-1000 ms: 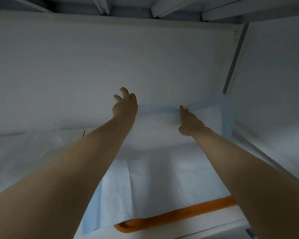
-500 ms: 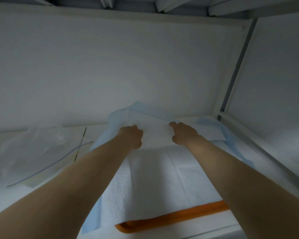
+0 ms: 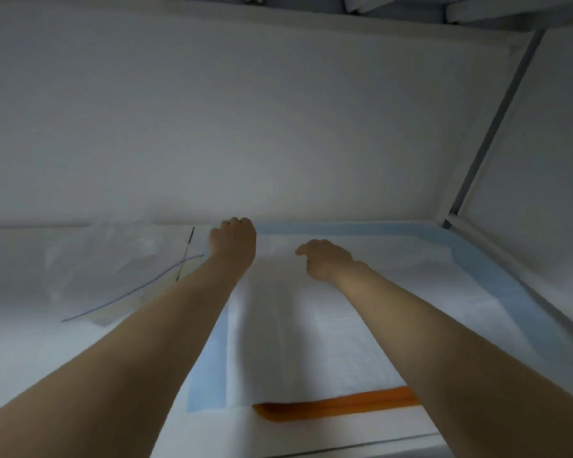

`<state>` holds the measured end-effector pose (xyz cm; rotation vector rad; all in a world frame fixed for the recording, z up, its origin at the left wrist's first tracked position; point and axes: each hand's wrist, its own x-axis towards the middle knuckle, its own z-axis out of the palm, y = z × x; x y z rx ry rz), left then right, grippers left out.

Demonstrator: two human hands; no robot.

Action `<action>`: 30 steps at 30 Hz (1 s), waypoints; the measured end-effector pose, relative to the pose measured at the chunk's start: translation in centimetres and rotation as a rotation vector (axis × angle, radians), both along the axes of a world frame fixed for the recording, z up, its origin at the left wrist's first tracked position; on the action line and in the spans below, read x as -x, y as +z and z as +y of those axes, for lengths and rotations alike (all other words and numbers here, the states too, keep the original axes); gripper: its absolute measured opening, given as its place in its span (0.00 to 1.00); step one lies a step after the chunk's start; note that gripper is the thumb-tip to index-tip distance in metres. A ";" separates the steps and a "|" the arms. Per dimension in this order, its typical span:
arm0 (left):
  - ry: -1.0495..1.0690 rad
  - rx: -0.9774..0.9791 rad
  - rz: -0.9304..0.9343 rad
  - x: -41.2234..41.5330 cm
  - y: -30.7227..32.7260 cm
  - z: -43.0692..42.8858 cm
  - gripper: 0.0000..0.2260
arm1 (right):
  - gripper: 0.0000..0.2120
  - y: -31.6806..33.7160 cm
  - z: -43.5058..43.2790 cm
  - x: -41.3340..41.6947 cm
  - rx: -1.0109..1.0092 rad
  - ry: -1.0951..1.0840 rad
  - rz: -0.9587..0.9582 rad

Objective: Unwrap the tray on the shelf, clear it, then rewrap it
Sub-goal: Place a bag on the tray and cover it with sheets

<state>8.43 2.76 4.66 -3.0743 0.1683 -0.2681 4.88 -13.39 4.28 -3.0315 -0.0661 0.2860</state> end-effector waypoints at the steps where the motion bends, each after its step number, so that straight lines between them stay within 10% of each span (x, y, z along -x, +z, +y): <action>1: 0.049 -0.006 0.007 -0.2 -0.3 1.2 0.15 | 0.25 -0.1 1.5 -0.2 -0.011 0.038 -0.020; 11: 0.337 0.100 0.496 -1.2 -7.0 12.7 0.26 | 0.23 -1.5 13.4 -1.1 0.038 0.276 -0.049; 23: 0.652 0.185 0.410 1.0 -6.1 22.3 0.25 | 0.27 -3.0 24.4 -1.9 0.093 0.432 0.020; 30: 0.085 0.304 0.185 0.9 -4.1 15.9 0.18 | 0.21 -2.2 21.9 -0.7 0.106 0.289 -0.030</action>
